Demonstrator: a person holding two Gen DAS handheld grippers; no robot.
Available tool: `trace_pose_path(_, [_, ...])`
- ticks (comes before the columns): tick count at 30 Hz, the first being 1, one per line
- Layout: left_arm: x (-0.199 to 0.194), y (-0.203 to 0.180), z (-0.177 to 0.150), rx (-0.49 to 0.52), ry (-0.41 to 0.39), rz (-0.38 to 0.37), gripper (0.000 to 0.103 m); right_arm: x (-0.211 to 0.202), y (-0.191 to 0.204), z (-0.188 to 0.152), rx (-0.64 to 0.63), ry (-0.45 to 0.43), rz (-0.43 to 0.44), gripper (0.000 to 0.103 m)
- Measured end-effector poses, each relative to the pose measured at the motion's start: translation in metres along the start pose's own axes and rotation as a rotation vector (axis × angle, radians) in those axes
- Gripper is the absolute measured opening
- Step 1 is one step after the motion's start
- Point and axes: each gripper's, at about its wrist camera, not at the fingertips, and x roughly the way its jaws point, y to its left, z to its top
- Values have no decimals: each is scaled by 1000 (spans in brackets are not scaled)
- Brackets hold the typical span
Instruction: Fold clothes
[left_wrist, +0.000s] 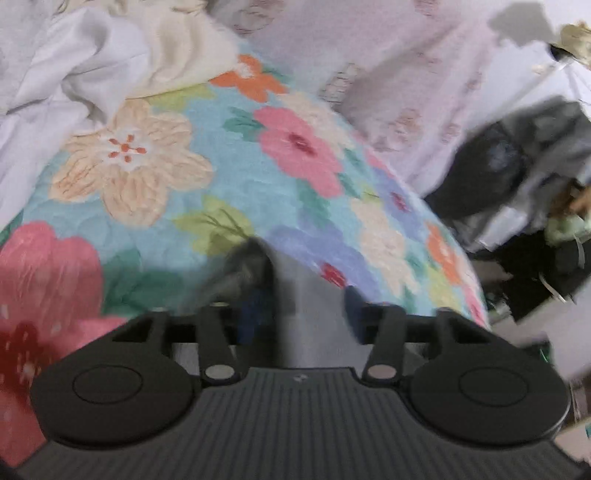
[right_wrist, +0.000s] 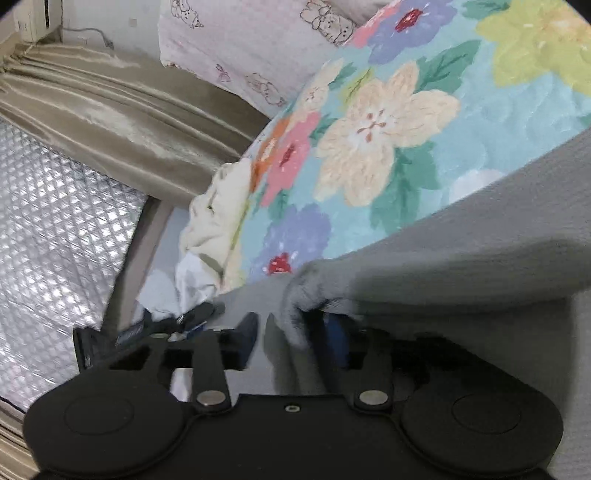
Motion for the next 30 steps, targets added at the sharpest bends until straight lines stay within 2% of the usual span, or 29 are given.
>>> trace_pose_path(2, [5, -6, -7, 50, 75, -13, 65, 15, 10, 10, -47, 45, -19, 54])
trace_pose_path(4, [20, -10, -13, 80, 143, -23, 65, 26, 21, 22, -106, 49, -51, 56])
trace_pose_path(6, [32, -13, -19, 102, 171, -17, 63, 35, 32, 33, -165, 35, -71, 56])
trace_pose_path(7, [34, -16, -21, 128, 168, -2, 63, 37, 36, 36, -197, 16, -81, 56])
trace_pose_path(8, [36, -19, -22, 155, 165, 14, 51, 36, 36, 37, -206, 7, -83, 56])
trace_pose_path(9, [36, -20, -22, 174, 158, 35, 32, 35, 35, 37, -203, 8, -81, 56])
trace_pose_path(11, [36, -15, -20, 141, 149, 34, 18, 29, 27, 33, -174, 10, -72, 54])
trace_pose_path(12, [36, -13, -19, 124, 144, 34, 14, 25, 23, 30, -149, 15, -70, 55])
trace_pose_path(16, [36, -2, -16, 59, 128, 6, 14, 4, 14, 17, -24, 22, -99, 59])
trace_pose_path(19, [39, 5, -11, -8, 89, -30, 14, -4, 15, 4, 5, 86, -110, 59])
trace_pose_path(20, [40, 5, -9, -21, 82, -40, 8, -5, 17, -1, 8, 111, -106, 59])
trace_pose_path(21, [39, 2, -5, -9, 66, -38, 2, -5, 18, -5, 11, 137, -102, 56])
trace_pose_path(22, [38, -2, -2, 4, 51, -35, 2, -4, 20, -9, 10, 157, -76, 20])
trace_pose_path(23, [33, -7, 5, 29, 25, -38, 2, -2, 21, -12, 25, 170, -13, 7])
trace_pose_path(25, [22, -19, 17, 78, -28, -44, 3, 1, 19, -16, 116, 165, 165, 7])
trace_pose_path(27, [19, -13, 24, 35, -37, -60, 4, 3, 15, -20, 206, 183, 240, 7])
trace_pose_path(28, [18, -10, 28, 13, -41, -69, 4, 5, 16, -24, 204, 201, 209, 7])
trace_pose_path(30, [25, -4, 23, 27, 17, -15, 5, 11, 22, -33, 129, 251, 52, 9])
